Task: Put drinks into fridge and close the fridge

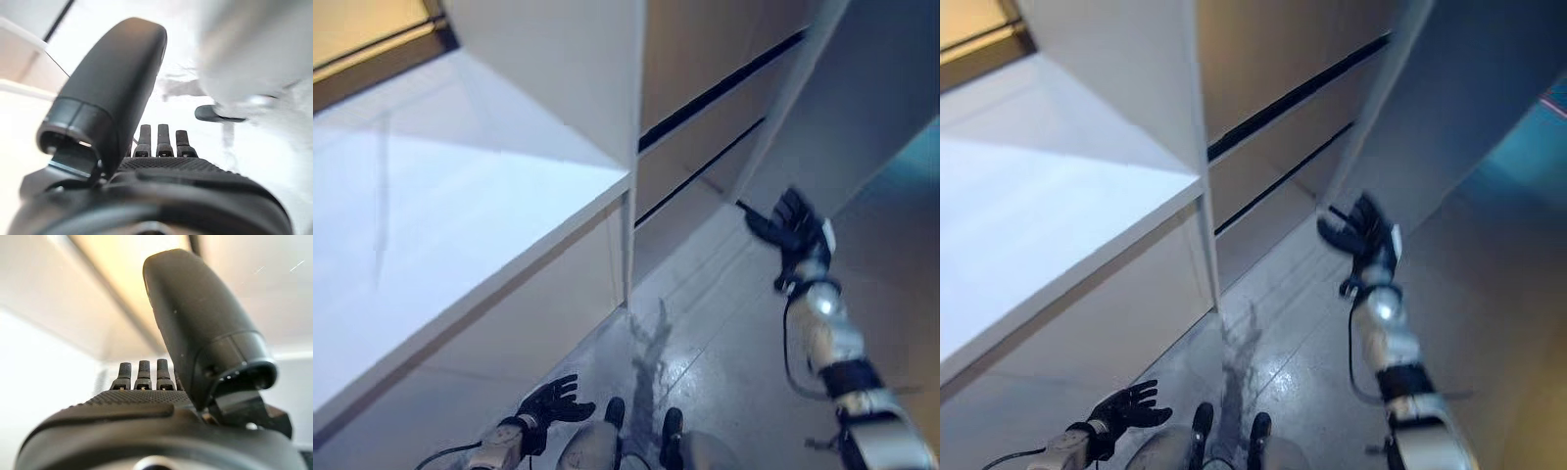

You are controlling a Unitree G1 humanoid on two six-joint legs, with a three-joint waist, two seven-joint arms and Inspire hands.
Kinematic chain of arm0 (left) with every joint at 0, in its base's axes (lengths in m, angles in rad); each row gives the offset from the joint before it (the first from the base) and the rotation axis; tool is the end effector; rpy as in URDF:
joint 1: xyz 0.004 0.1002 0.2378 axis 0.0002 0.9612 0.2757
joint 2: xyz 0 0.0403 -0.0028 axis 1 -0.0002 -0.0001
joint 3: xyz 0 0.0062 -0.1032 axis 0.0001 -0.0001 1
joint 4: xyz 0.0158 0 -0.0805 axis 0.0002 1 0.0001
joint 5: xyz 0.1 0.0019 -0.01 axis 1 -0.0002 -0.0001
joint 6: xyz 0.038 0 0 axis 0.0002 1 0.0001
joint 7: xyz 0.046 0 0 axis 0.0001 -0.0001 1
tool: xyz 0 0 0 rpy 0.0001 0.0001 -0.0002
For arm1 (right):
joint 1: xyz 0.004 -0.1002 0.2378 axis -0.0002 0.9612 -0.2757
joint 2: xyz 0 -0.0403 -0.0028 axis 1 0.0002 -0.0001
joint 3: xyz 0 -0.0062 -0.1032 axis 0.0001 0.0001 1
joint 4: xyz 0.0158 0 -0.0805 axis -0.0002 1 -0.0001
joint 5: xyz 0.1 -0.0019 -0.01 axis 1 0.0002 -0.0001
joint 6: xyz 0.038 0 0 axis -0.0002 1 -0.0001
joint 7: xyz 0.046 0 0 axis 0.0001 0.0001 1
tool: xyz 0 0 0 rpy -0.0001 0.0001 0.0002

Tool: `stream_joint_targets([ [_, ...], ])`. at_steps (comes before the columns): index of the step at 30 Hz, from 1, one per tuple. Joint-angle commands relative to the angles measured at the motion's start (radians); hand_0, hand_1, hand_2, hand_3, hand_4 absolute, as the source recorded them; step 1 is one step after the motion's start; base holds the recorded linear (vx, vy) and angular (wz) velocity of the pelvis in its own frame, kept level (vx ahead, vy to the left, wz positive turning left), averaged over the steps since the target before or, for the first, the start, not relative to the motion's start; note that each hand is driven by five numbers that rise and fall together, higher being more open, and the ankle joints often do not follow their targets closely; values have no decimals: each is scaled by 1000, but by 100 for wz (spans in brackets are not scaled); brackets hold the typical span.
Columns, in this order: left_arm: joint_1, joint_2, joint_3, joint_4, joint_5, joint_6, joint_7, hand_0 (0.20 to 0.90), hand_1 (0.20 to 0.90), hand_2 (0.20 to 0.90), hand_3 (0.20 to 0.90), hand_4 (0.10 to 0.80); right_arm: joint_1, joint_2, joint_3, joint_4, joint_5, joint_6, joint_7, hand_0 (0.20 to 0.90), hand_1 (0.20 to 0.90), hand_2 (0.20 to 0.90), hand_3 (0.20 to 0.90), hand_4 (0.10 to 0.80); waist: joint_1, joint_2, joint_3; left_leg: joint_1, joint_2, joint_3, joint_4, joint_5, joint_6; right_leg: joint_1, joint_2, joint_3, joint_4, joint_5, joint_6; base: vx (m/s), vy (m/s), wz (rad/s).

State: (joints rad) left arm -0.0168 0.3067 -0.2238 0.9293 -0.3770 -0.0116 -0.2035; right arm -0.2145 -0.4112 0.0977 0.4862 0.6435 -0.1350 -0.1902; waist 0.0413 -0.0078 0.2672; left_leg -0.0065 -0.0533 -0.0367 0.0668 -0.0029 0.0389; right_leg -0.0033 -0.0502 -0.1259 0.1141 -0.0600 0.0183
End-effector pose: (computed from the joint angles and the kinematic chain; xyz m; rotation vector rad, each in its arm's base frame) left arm 0.1257 0.2245 -0.0896 -0.0519 0.9123 -0.0790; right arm 0.2363 -0.2330 0.0240 0.1843 0.1537 -0.2844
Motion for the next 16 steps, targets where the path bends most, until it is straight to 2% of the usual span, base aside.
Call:
stream_joint_targets([
  [1,55,-9,8,0,24,-19,12,900,900,900,900,800,62,17,13,-68,-139,-152,111,900,900,900,900,800,-22,-10,-108,19,7,78,32,-70,-3,0,12,34,-38,43,18,-8,58,-6],
  [6,79,-13,42,36,81,9,2,900,900,900,900,800,182,72,63,28,-221,-84,198,900,900,900,900,800,-49,-9,-126,46,5,87,18,-71,-7,24,22,35,-58,45,15,-17,46,-15],
  [9,85,-17,76,88,28,1,6,900,900,900,900,800,221,91,71,155,-235,-32,267,900,900,900,900,800,-54,-5,-134,69,5,87,-17,-60,-9,41,26,27,-69,43,16,-11,23,0],
  [16,83,-13,131,162,-12,-3,-5,900,900,900,900,800,243,120,81,456,-370,11,360,900,900,900,900,800,-42,-1,-142,85,8,81,-67,-33,-13,52,34,8,-69,32,16,0,-1,1],
])
